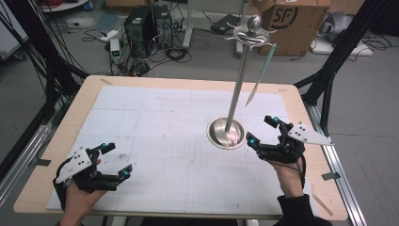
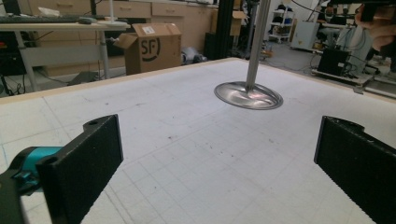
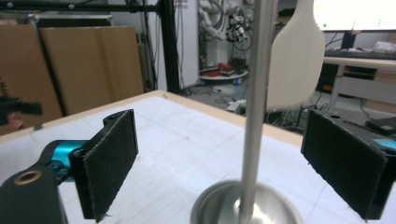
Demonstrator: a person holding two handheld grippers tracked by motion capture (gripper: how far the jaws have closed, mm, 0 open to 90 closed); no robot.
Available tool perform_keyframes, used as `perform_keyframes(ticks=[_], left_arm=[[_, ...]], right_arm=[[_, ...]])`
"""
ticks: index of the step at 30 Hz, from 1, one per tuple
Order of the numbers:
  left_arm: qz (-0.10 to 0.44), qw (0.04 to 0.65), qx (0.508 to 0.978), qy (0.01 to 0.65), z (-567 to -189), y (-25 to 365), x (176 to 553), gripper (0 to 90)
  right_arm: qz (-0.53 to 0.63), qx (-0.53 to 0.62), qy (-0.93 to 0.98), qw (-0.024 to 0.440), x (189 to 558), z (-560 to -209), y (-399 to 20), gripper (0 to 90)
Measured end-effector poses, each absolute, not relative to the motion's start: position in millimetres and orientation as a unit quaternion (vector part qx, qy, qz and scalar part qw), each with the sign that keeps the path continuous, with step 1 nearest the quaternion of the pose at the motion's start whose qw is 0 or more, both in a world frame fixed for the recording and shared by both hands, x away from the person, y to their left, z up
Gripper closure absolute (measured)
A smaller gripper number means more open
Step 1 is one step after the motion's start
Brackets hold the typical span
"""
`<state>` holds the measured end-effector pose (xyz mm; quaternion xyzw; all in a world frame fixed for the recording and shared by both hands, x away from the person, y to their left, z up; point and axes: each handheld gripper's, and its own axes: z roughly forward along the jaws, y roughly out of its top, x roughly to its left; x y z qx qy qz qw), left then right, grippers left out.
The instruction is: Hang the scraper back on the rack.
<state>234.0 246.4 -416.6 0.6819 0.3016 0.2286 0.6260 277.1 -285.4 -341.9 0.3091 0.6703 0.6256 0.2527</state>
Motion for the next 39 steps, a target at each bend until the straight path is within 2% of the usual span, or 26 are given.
perform_keyframes(ticks=[2, 12, 26, 34, 39], left_arm=[[0.228, 0.626, 0.683, 0.299, -416, 245, 234, 1.7], [0.229, 0.631, 0.680, 0.294, -417, 245, 233, 1.7], [0.235, 0.632, 0.675, 0.298, -416, 249, 230, 1.7], [0.237, 0.629, 0.676, 0.301, -416, 249, 228, 1.7], [0.238, 0.631, 0.673, 0.303, -416, 250, 228, 1.7]], right_arm=[[0.628, 0.309, 0.672, 0.242, 272, -349, -284, 1.9], [0.631, 0.295, 0.678, 0.236, 250, -379, -282, 1.0], [0.618, 0.319, 0.684, 0.222, 240, -428, -290, 1.0], [0.587, 0.337, 0.707, 0.206, 238, -447, -305, 1.1], [0.594, 0.328, 0.706, 0.204, 237, -445, -305, 1.0]])
